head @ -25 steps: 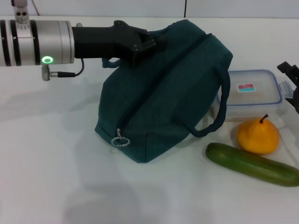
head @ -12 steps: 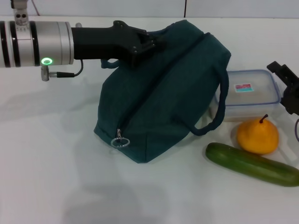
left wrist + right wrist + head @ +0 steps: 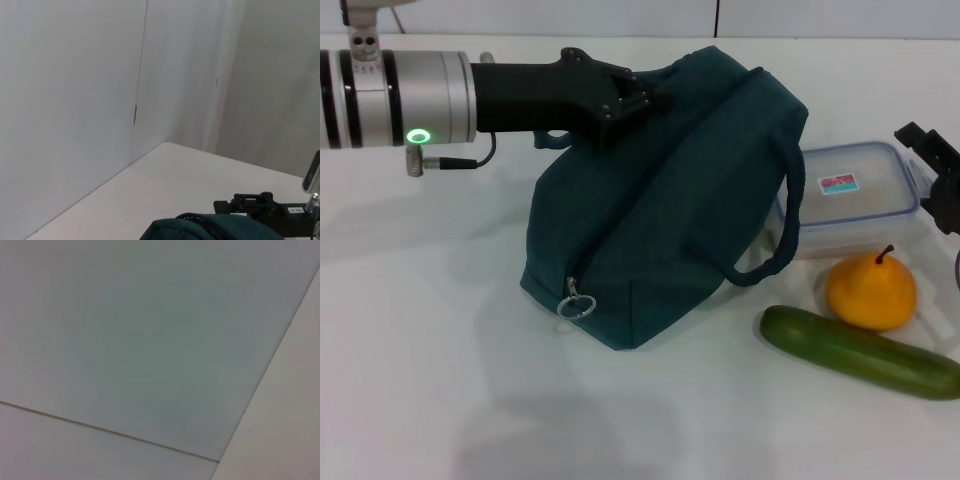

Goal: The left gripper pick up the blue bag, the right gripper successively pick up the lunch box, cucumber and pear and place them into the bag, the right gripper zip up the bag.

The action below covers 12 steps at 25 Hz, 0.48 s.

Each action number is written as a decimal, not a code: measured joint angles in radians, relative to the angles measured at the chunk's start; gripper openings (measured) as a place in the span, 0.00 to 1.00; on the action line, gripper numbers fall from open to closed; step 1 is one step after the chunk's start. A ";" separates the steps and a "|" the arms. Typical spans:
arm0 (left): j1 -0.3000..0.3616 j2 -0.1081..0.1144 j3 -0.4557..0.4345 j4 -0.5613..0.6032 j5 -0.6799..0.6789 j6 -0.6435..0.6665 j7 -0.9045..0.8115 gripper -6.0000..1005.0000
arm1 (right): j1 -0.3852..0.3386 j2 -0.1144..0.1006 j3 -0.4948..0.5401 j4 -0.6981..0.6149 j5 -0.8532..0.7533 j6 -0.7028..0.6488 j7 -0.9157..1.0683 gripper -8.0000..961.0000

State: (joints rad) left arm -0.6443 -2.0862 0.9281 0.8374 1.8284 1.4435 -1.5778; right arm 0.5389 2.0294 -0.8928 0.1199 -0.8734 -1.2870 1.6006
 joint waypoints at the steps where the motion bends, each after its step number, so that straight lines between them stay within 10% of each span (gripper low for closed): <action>1: 0.000 0.000 0.000 0.000 0.000 0.000 0.001 0.06 | 0.000 0.000 0.000 0.000 0.003 0.002 0.000 0.78; 12: 0.000 0.000 0.000 0.000 -0.001 0.000 0.013 0.06 | 0.003 0.000 0.010 0.000 -0.001 0.041 -0.008 0.41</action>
State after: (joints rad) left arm -0.6442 -2.0862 0.9281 0.8375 1.8273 1.4435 -1.5649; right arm 0.5417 2.0294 -0.8823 0.1197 -0.8743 -1.2462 1.5927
